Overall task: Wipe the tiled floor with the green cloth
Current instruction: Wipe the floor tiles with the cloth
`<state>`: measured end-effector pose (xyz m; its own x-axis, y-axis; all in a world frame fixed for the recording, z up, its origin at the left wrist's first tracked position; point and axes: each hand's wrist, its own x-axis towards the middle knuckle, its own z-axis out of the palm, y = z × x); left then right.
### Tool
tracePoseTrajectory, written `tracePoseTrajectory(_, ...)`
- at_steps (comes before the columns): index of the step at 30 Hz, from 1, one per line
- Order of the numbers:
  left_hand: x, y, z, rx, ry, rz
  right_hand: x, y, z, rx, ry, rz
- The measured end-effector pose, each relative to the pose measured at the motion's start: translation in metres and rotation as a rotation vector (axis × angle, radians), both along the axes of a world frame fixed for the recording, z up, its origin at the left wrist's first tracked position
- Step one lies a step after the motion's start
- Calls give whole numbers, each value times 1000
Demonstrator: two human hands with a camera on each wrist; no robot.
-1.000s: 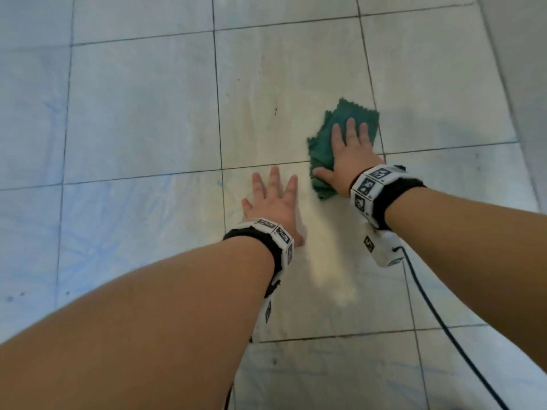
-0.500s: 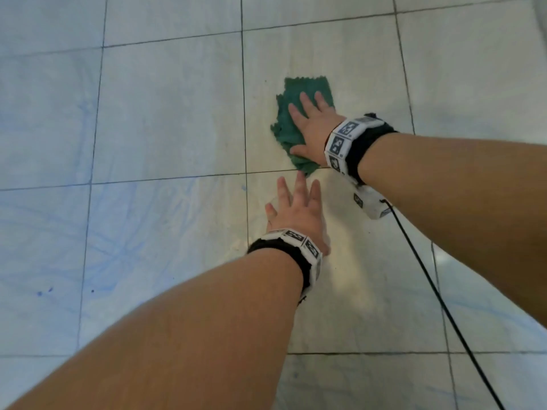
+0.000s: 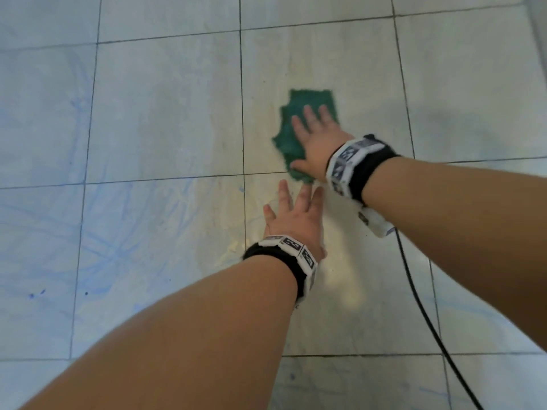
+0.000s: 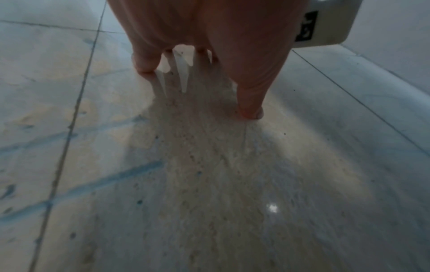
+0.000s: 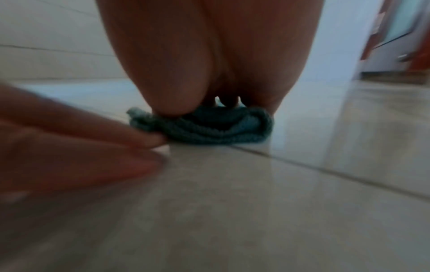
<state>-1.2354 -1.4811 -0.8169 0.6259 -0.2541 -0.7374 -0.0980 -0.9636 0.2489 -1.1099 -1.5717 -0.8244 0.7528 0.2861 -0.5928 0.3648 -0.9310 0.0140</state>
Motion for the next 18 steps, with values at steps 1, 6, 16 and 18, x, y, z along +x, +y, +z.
tracePoseTrajectory(1,1,0,0,-1,6,4,-3,10,-2,24,25,38)
tracePoseTrajectory(6,-1,0,-2,-3,0,-6,4,-18,0,-51,-8,-152)
tracePoseTrajectory(16,-1,1,-4,-9,-2,-20,-44,-57,-8,-31,-6,-424)
tracePoseTrajectory(18,-2,0,-5,-2,-6,-24,-55,-58,-8,-8,15,-407)
